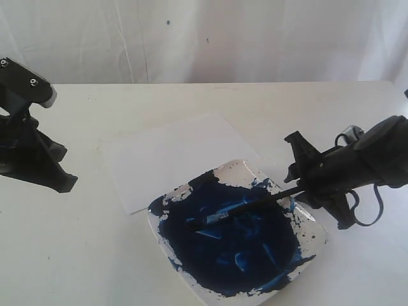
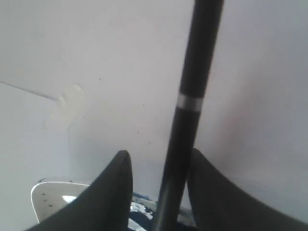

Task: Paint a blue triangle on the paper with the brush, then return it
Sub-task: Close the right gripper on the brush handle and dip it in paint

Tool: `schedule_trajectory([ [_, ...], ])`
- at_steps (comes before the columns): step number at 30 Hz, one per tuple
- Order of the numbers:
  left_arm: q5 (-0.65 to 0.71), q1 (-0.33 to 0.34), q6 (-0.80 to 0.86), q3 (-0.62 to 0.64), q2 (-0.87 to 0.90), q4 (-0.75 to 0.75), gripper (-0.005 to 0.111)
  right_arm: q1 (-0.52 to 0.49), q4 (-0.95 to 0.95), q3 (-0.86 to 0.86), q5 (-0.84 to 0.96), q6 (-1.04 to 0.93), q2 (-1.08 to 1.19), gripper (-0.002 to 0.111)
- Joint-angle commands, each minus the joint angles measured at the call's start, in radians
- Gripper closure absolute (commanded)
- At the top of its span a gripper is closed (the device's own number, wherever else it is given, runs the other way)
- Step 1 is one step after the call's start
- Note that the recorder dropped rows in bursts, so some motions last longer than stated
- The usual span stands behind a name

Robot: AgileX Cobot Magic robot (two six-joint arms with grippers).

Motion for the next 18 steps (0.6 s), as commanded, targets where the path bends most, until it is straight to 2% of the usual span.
schedule_trajectory([
  [1, 0.002, -0.006, 0.000, 0.006, -0.001, -0.004, 0.107, 0.018, 0.000, -0.018, -0.007, -0.005, 0.007, 0.073],
  [12, 0.002, -0.006, 0.000, 0.006, -0.001, -0.004, 0.107, 0.018, 0.000, -0.020, -0.025, -0.007, 0.007, 0.074],
  [18, 0.002, -0.006, 0.000, 0.006, -0.001, -0.004, 0.107, 0.018, 0.000, -0.020, -0.022, -0.007, 0.007, 0.089],
])
